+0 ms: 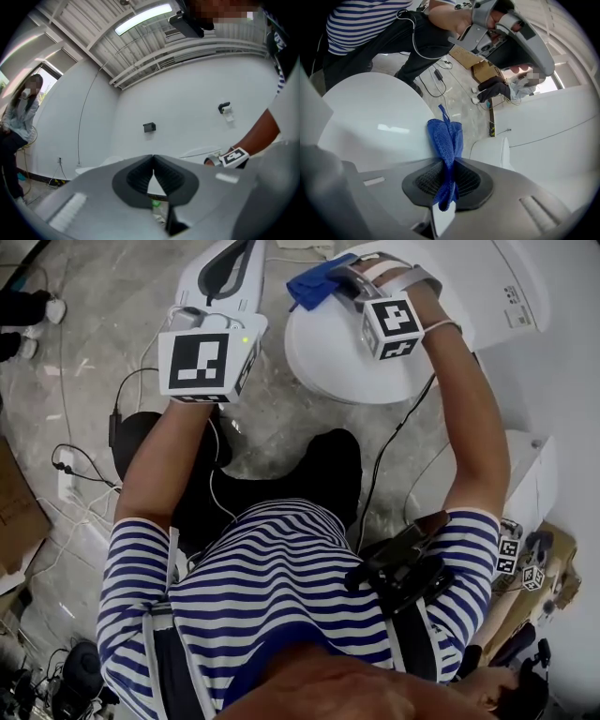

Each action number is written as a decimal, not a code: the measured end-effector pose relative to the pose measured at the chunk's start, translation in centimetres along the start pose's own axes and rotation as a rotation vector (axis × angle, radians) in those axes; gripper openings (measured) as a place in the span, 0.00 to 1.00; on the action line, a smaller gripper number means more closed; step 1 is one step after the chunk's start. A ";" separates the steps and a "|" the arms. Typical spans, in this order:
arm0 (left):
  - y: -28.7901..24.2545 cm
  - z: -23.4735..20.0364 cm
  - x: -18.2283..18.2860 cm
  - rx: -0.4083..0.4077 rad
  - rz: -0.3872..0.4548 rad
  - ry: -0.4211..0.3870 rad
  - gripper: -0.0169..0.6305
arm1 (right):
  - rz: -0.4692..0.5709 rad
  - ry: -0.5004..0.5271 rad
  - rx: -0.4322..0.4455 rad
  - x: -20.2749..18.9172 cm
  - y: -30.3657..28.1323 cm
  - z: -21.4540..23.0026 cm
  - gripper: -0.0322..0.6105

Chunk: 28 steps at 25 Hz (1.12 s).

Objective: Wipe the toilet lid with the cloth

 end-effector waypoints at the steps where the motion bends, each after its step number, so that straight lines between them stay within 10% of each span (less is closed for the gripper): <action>1: 0.1 0.0 0.0 0.000 0.000 0.000 0.03 | 0.000 -0.002 0.000 0.1 0.3 -0.2 0.13; 28: -1.1 7.4 -1.0 -0.088 -0.017 -0.030 0.03 | -0.078 -0.098 0.087 -2.3 12.2 -22.4 0.13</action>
Point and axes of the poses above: the fingertips, and each gripper's own axes: y backward along the fingers, z to its right, x out of its top, the point moved 3 cm from there along y, backward along the fingers, and after that the axes turned 12 degrees about x, right-handed, at the moved point
